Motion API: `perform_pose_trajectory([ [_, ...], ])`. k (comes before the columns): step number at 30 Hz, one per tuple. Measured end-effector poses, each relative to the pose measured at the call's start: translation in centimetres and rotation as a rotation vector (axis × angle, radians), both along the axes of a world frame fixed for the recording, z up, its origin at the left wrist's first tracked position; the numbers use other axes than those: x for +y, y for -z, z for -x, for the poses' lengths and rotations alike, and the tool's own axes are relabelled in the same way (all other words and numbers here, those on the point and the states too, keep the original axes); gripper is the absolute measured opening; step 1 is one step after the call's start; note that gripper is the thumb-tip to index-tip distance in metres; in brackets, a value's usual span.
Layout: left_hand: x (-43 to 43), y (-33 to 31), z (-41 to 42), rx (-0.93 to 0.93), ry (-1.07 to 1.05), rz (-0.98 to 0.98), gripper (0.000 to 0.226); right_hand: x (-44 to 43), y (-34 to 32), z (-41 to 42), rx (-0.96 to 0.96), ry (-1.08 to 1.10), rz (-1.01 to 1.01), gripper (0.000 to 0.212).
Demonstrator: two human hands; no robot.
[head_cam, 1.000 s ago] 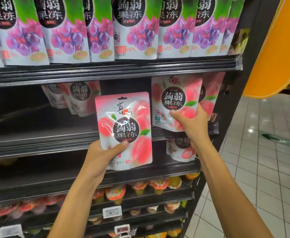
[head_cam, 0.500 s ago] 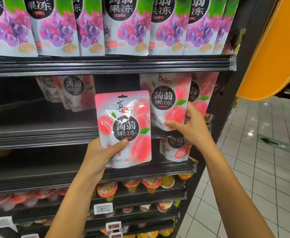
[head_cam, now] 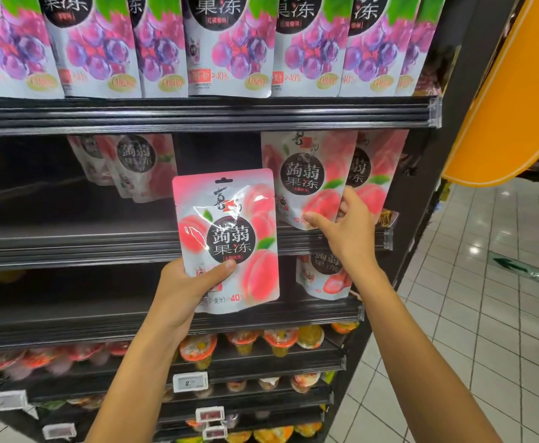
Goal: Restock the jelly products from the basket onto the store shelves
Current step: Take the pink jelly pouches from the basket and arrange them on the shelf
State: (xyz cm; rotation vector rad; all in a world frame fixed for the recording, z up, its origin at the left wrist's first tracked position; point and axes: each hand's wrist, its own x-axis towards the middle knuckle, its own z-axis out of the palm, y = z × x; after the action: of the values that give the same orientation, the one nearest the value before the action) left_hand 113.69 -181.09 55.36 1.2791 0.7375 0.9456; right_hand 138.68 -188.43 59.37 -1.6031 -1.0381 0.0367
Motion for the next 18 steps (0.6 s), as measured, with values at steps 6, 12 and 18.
perform_pose_trajectory([
  [6,-0.3,0.0,-0.2,0.003,0.012,-0.002,0.043,-0.9,0.2,-0.9,0.003,-0.019,0.004,0.039],
  [12,-0.3,-1.1,-1.0,-0.003,0.025,-0.024,0.049,-1.1,0.1,-1.0,0.013,-0.053,0.023,0.043],
  [18,-0.4,-2.2,-1.8,0.02,0.07,-0.043,0.043,-1.6,0.4,-0.9,0.025,0.011,0.004,0.049],
])
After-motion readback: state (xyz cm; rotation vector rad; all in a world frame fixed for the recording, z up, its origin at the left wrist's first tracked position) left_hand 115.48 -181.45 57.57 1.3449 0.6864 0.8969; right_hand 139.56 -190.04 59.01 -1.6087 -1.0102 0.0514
